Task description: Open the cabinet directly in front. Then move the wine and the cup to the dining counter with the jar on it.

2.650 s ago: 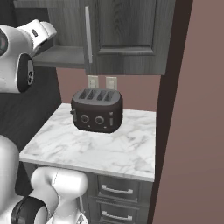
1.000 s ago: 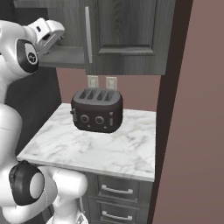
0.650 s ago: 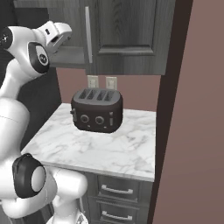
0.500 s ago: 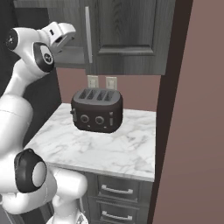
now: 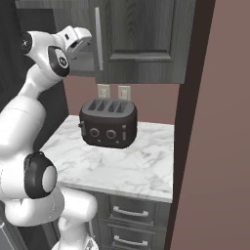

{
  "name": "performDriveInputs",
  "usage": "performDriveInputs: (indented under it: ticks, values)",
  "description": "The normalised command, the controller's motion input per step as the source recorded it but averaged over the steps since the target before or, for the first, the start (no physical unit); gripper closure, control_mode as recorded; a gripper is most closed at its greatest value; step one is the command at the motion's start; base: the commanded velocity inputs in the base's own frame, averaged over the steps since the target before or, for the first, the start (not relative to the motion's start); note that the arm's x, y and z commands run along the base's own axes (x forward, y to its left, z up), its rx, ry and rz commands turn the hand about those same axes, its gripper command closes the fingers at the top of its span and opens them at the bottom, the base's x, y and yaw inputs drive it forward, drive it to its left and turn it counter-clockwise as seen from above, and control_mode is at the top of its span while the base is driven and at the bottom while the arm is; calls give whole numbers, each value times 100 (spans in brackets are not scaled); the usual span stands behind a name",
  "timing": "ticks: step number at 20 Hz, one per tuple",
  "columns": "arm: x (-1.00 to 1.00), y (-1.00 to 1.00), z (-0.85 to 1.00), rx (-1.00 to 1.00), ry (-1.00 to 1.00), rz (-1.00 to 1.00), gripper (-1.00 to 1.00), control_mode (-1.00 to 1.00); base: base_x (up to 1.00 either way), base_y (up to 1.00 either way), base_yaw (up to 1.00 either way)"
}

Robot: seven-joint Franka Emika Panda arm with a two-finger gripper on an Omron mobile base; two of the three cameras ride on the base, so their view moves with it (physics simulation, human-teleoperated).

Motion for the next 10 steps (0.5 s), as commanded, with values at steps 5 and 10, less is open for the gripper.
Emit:
performDriveInputs:
  ticks: [5,10]
  values:
    - [39,-7,0,0,2,-1,-100,-100,0,0,0]
    - [50,-2,-4,-1,3,0,-100,-100,0,0,0]
